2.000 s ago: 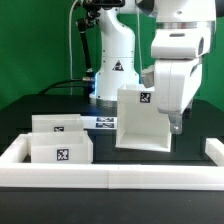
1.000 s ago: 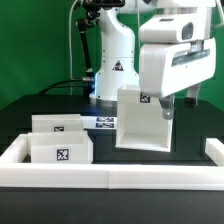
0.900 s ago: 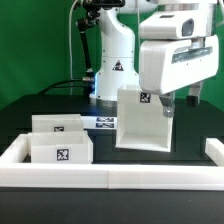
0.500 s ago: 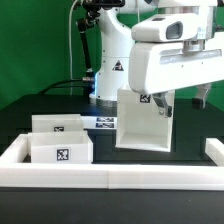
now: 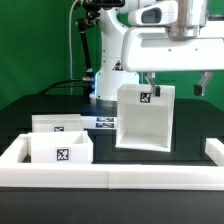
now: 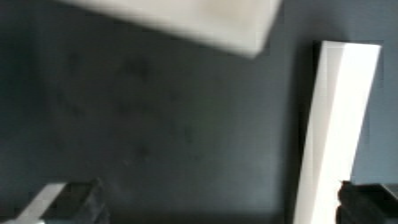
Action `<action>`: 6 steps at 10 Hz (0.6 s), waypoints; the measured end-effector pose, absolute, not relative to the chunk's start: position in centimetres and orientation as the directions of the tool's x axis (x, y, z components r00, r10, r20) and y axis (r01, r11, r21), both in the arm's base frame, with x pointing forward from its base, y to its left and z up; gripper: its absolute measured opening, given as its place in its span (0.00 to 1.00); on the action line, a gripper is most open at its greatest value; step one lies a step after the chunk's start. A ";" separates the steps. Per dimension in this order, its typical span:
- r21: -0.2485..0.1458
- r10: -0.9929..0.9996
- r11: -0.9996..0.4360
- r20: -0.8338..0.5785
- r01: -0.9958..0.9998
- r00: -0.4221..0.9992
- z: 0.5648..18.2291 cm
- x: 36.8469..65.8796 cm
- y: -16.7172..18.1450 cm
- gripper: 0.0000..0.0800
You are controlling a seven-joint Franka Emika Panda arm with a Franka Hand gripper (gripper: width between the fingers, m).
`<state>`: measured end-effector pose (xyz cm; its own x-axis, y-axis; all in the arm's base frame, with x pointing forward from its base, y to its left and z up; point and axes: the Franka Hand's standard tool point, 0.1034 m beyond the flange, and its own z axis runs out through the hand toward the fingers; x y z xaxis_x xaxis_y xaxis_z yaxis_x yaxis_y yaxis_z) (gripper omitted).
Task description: Assemble drawer
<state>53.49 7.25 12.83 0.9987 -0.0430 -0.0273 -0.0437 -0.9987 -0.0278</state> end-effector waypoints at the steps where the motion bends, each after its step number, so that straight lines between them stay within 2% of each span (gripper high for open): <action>1: -0.019 -0.117 -0.993 -0.022 -0.117 0.993 13.9 52.4 7.6 0.81; 2: -0.018 -0.185 -0.982 -0.016 -0.185 0.983 14.4 52.1 7.8 0.81; 3: -0.019 -0.224 -0.974 -0.022 -0.224 0.974 14.1 52.1 7.9 0.81; 6: -0.019 -0.206 -0.978 -0.024 -0.206 0.978 14.0 52.1 7.9 0.81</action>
Offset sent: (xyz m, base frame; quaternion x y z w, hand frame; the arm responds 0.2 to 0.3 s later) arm 0.0000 0.0000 0.0000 0.0000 0.0000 0.0000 1.0000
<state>52.07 7.95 14.04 0.9784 -0.2055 -0.0237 -0.2060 -0.9784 -0.0194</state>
